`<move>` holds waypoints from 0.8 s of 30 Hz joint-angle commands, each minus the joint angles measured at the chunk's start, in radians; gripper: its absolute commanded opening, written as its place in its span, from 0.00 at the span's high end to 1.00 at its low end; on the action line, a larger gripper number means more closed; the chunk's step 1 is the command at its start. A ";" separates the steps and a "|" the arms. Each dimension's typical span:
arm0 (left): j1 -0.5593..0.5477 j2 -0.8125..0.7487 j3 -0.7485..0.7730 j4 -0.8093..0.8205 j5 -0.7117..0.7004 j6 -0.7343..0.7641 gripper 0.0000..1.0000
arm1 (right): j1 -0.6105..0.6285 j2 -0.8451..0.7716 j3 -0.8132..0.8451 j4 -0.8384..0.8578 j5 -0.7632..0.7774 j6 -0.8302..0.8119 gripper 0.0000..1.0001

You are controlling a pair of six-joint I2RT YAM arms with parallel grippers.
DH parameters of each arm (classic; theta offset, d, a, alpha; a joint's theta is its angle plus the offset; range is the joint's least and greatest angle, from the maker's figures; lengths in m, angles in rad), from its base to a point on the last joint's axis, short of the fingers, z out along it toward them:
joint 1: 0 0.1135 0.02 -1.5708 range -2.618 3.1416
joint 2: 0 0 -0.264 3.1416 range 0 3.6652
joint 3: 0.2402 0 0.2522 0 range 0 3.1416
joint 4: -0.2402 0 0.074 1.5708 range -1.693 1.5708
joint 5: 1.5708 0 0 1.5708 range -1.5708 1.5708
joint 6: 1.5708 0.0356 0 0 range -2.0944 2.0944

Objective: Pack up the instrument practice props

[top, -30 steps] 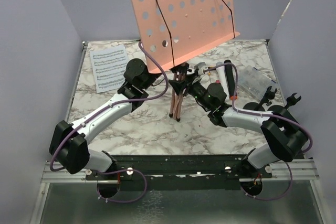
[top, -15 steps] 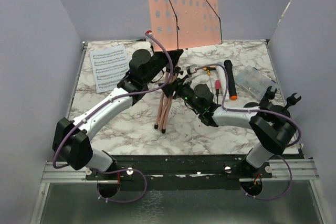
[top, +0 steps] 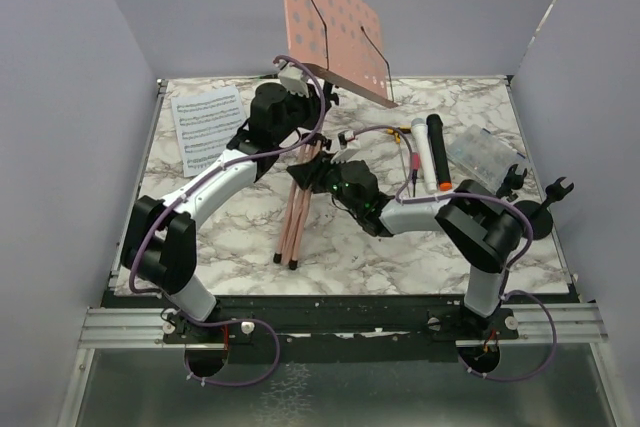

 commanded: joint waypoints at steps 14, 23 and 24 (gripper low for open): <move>0.042 0.202 -0.009 -0.087 0.192 0.077 1.00 | 0.027 0.161 0.094 -0.031 0.180 0.131 0.99; 0.044 0.282 0.002 -0.147 0.172 0.115 1.00 | 0.026 0.220 0.094 -0.037 0.128 0.179 0.99; 0.044 0.294 0.010 -0.160 0.168 0.123 1.00 | 0.027 0.228 0.099 -0.036 0.112 0.187 0.98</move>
